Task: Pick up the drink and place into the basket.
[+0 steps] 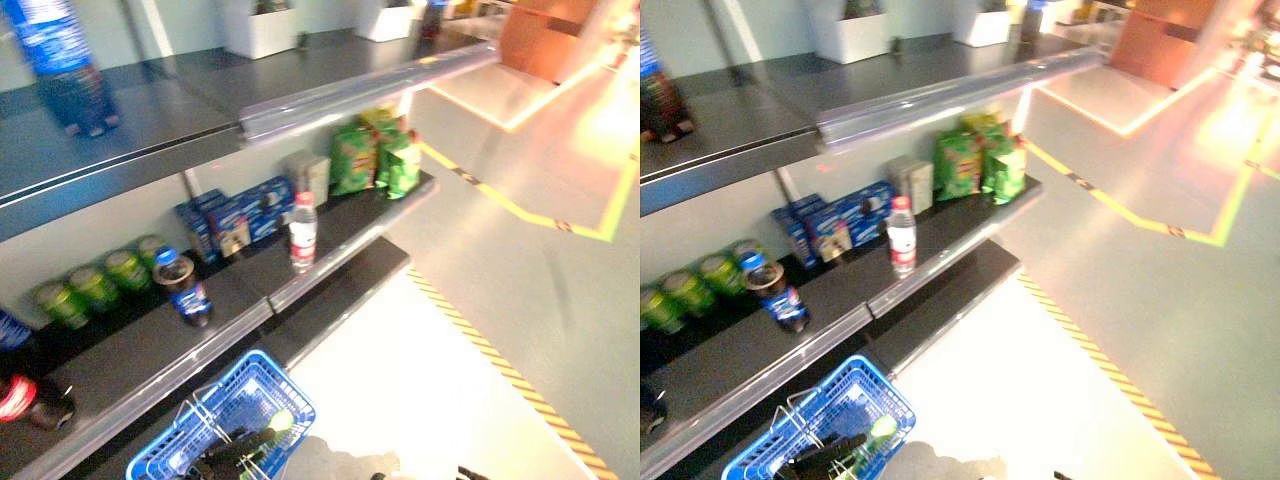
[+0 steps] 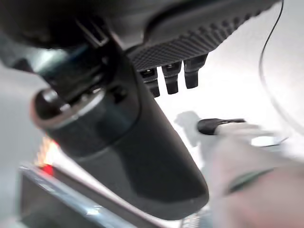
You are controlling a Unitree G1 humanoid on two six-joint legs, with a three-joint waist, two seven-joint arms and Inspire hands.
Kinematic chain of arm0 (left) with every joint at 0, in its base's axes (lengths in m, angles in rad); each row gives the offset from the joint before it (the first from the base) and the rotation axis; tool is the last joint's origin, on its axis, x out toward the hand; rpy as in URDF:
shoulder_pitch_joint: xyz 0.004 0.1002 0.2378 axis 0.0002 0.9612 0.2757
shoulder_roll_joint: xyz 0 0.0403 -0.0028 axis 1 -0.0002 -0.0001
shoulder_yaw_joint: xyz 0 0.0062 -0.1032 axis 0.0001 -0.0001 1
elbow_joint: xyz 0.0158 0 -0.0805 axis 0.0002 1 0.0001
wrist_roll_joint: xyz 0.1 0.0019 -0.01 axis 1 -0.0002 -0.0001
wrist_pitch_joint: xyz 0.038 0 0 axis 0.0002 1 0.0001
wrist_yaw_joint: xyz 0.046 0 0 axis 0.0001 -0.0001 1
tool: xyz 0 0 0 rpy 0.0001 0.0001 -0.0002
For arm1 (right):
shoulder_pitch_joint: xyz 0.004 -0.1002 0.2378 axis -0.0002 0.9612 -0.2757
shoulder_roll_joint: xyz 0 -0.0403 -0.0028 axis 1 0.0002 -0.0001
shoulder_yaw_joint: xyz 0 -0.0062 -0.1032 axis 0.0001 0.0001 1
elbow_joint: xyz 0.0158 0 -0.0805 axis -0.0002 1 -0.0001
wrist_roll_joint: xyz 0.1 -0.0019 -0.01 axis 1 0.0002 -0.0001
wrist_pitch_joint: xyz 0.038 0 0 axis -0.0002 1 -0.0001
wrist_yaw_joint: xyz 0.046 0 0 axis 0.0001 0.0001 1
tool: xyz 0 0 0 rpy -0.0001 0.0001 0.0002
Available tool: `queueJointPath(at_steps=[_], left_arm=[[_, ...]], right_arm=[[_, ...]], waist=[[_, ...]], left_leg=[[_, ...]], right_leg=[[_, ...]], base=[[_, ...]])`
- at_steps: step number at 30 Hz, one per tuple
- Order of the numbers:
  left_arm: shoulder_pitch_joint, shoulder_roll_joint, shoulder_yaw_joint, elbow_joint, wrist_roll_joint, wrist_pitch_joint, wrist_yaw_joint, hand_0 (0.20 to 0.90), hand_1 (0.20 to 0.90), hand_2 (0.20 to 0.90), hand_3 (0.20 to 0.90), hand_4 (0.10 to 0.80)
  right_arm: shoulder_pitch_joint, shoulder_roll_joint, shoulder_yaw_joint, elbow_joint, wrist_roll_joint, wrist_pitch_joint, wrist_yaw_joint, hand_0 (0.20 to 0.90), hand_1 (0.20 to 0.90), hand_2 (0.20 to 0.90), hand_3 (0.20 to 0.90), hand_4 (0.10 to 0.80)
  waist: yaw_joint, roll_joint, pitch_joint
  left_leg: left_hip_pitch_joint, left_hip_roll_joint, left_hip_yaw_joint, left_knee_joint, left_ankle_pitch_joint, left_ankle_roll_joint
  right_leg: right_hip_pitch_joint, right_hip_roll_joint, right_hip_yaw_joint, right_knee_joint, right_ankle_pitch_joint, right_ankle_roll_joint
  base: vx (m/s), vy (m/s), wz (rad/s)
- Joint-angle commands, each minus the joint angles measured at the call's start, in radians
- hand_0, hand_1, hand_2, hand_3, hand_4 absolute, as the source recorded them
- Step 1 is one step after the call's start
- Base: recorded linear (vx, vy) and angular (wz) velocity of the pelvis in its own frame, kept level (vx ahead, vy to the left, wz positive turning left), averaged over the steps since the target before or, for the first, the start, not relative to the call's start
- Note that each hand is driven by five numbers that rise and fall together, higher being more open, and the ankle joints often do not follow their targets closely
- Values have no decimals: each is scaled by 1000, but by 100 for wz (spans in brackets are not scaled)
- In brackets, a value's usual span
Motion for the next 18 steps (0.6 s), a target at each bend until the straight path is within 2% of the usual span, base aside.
queueJointPath(at_steps=[1,2,5,9,11,14,15,16,17,18], left_arm=[[-42,27,19,-77,9,-22,-97,300,300,300,200,100],[-39,29,21,-80,-2,-23,-96,300,300,300,200,100],[-52,17,11,-96,10,-21,-96,300,300,300,200,100],[-62,1,-4,-113,9,-25,-74,300,300,300,200,100],[-64,-7,-7,-121,9,-24,-66,300,300,300,200,100],[-56,-17,-15,-145,3,-18,-52,300,300,300,200,100],[-53,-17,-16,-151,1,-15,-50,300,300,300,200,100],[-46,-19,-17,-162,-6,-13,-50,300,300,300,200,100],[-37,-23,-16,-167,-12,-14,-52,300,300,300,200,100],[-31,-25,-15,-169,-12,-14,-54,300,300,300,200,100]], right_arm=[[-19,-3,4,55,-36,-27,8,900,900,900,900,800],[-19,-1,12,51,-40,-22,3,900,900,900,900,800],[-17,0,26,35,-36,-10,-8,900,900,900,900,800],[-3,-3,24,17,-23,-5,-10,900,900,900,900,800],[1,-2,33,0,-17,2,-16,900,900,900,900,800],[4,-14,40,-21,-22,13,-23,900,900,900,900,800],[4,-18,40,-23,-26,15,-23,900,900,900,900,800],[2,-26,39,-26,-35,18,-25,900,900,900,900,800],[-4,-34,38,-24,-41,20,-24,900,900,900,900,800],[-7,-38,37,-22,-45,21,-22,900,900,900,900,800]], waist=[[-3,-28,-24],[-11,-28,-24],[-25,-37,-22],[-41,-43,-11],[-41,-45,-4],[-29,-50,16],[-25,-50,21],[-11,-55,32],[2,-48,39],[9,-42,42]], left_leg=[[-39,-45,16,-16,83,-15],[-35,-25,36,-12,96,-24],[-40,14,50,-2,122,-49],[-57,63,45,49,134,-74],[-77,90,20,128,145,-91],[-146,127,-61,324,202,-133],[-162,119,-84,350,196,-133],[-199,69,-128,362,178,-99],[-215,23,-165,349,153,-86],[-221,7,-173,335,147,-82]], right_leg=[[146,-134,-57,27,63,170],[150,-104,-40,-4,41,152],[156,-72,-29,-43,17,120],[152,-49,-30,-45,5,93],[148,-34,-38,-37,-7,73],[154,-13,-21,-41,-15,43],[156,-14,-15,-40,-16,41],[142,-26,-7,-33,-2,39],[143,-28,4,-31,-1,45],[145,-27,8,-32,-1,49]], base=[[-17,-363,-125],[-10,-333,-67],[-15,-327,-35],[-13,-294,-18],[12,-317,-17],[45,-304,-14],[-7,-232,-18],[6,-141,-23],[31,-123,-26],[127,-68,-53]])
